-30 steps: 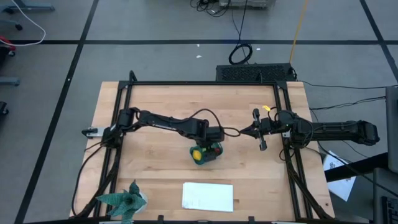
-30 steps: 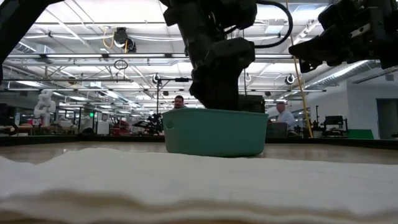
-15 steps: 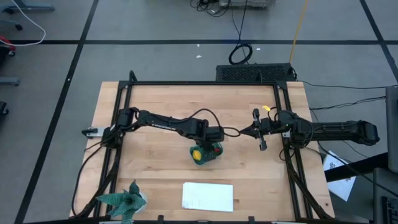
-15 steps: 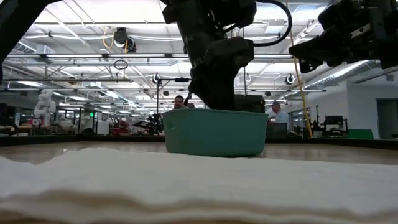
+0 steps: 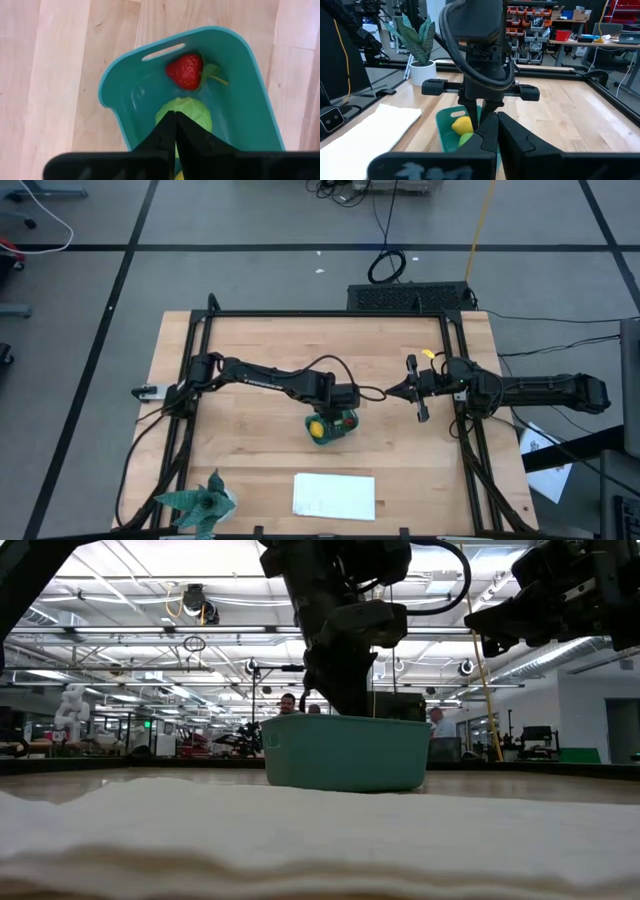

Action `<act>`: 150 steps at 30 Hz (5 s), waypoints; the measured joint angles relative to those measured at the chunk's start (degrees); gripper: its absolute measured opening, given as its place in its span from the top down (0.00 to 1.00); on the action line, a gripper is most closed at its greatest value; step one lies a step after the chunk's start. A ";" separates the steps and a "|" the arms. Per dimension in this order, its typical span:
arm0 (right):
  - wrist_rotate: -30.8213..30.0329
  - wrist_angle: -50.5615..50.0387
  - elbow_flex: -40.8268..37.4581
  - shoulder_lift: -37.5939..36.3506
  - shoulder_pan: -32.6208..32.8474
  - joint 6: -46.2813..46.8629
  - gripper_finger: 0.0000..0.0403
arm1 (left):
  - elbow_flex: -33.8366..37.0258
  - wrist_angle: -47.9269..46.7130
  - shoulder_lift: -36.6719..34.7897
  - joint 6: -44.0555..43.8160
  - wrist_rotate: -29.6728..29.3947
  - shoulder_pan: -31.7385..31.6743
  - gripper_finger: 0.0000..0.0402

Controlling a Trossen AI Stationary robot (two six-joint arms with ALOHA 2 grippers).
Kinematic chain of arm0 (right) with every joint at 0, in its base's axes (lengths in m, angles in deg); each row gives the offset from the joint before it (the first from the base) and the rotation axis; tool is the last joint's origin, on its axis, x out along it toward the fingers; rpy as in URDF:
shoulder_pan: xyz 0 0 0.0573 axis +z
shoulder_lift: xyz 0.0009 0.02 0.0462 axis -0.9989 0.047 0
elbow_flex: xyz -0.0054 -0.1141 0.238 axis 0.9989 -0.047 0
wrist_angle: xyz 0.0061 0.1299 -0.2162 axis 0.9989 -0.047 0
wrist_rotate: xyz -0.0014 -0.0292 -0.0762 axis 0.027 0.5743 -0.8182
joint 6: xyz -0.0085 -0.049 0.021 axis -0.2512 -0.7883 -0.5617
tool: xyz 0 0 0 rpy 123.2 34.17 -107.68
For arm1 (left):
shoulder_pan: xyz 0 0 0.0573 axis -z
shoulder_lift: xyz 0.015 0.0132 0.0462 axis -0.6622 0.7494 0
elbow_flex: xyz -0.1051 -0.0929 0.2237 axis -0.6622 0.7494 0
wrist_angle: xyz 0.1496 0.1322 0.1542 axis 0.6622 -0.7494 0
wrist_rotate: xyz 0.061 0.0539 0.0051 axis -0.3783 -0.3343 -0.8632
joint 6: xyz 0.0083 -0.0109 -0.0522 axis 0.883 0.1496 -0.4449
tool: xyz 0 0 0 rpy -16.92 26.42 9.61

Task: Pick and placing Produce into tupperware
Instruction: Adjust the green bin

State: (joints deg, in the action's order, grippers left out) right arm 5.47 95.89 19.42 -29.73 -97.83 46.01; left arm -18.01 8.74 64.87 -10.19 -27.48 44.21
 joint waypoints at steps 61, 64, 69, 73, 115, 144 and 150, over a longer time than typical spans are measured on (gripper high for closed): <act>0.02 -0.21 -0.04 0.70 0.00 0.03 1.00 | 0.04 -6.30 -15.51 12.76 -11.81 4.18 0.99; 0.02 -0.07 -0.04 0.87 0.00 0.00 1.00 | 0.04 -6.41 -19.47 13.84 -13.20 4.89 1.00; 0.00 0.02 -0.04 0.87 0.00 0.02 1.00 | 0.02 -6.59 -26.35 14.56 -14.35 5.33 1.00; 0.01 0.15 -0.04 0.87 0.00 0.00 1.00 | 0.02 -6.61 -31.85 15.41 -14.37 5.34 1.00; 0.01 0.02 0.02 0.90 0.00 0.02 1.00 | 0.02 -3.91 -56.67 23.33 -8.47 -11.78 1.00; 0.00 1.33 0.02 0.92 0.00 -0.39 1.00 | 42.72 27.15 -77.91 11.58 -5.39 -12.47 1.00; 0.02 1.31 0.02 0.94 0.00 -0.82 1.00 | 52.85 35.71 -80.99 11.20 -5.22 -9.73 1.00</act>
State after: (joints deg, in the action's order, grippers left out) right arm 5.50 97.20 19.44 -28.79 -97.83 45.18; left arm 34.84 44.45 -16.12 1.01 -32.70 34.48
